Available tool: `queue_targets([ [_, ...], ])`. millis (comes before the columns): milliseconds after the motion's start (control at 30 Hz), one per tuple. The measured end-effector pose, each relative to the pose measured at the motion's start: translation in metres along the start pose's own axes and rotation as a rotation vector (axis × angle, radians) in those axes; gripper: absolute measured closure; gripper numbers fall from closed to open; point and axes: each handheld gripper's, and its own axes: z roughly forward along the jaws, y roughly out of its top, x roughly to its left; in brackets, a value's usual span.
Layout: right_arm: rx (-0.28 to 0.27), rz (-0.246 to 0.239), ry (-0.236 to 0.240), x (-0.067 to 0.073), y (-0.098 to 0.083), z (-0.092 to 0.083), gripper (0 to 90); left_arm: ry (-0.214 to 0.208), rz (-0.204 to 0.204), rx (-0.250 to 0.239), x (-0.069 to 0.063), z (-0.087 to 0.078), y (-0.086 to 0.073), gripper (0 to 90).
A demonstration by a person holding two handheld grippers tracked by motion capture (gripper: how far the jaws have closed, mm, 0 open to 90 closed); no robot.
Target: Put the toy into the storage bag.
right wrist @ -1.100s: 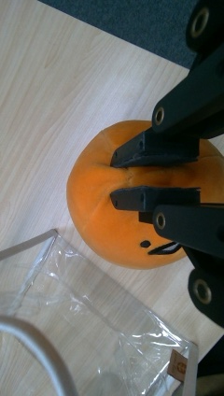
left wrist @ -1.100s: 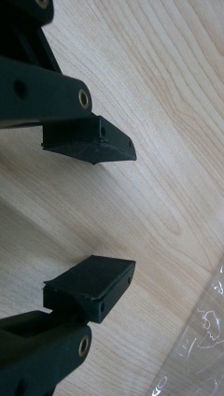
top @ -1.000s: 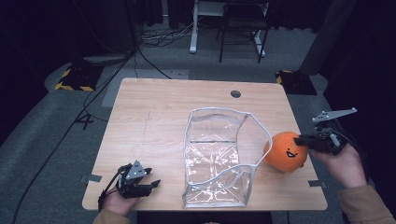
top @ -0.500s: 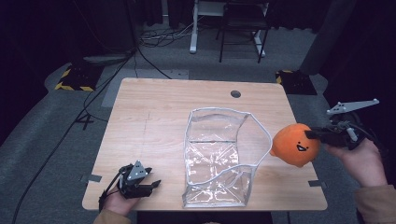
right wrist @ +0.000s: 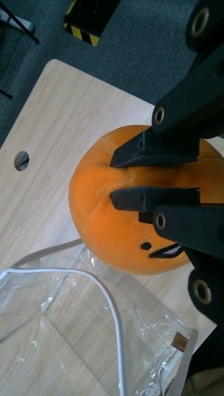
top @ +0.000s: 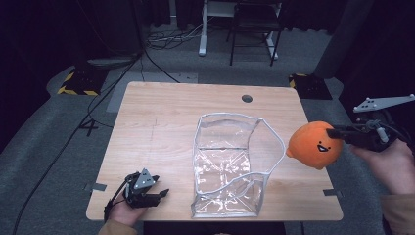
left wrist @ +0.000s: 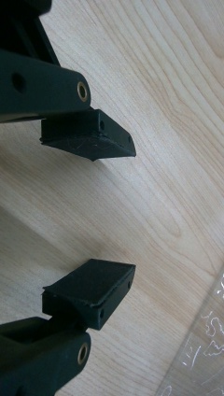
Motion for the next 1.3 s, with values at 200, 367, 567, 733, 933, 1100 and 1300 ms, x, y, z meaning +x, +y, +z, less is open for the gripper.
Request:
queue_targets([
  [200,-0.02,-0.013,-0.016,0.002,0.012,-0.013,79.3,-0.003,0.003,0.002,0.0,0.0,0.0,36.3],
  [367,-0.038,-0.032,-0.025,0.007,0.022,-0.022,79.3,-0.003,0.003,0.002,-0.001,0.001,0.001,35.8],
  [567,-0.05,-0.053,-0.027,0.012,0.032,-0.027,79.3,0.0,-0.006,0.005,-0.001,0.002,0.002,33.6],
  [733,-0.073,-0.065,-0.021,0.015,0.043,-0.033,79.3,0.005,-0.014,0.005,-0.002,0.002,0.002,32.6],
  [933,-0.096,-0.093,-0.012,0.024,0.057,-0.038,79.3,0.008,-0.018,0.006,-0.002,0.002,0.002,32.1],
  [1100,-0.097,-0.116,0.005,0.033,0.066,-0.037,79.3,0.008,-0.02,0.003,-0.001,0.003,0.003,31.2],
  [1300,-0.105,-0.14,0.033,0.045,0.076,-0.032,79.3,0.008,-0.018,0.008,-0.001,0.004,0.003,30.0],
])
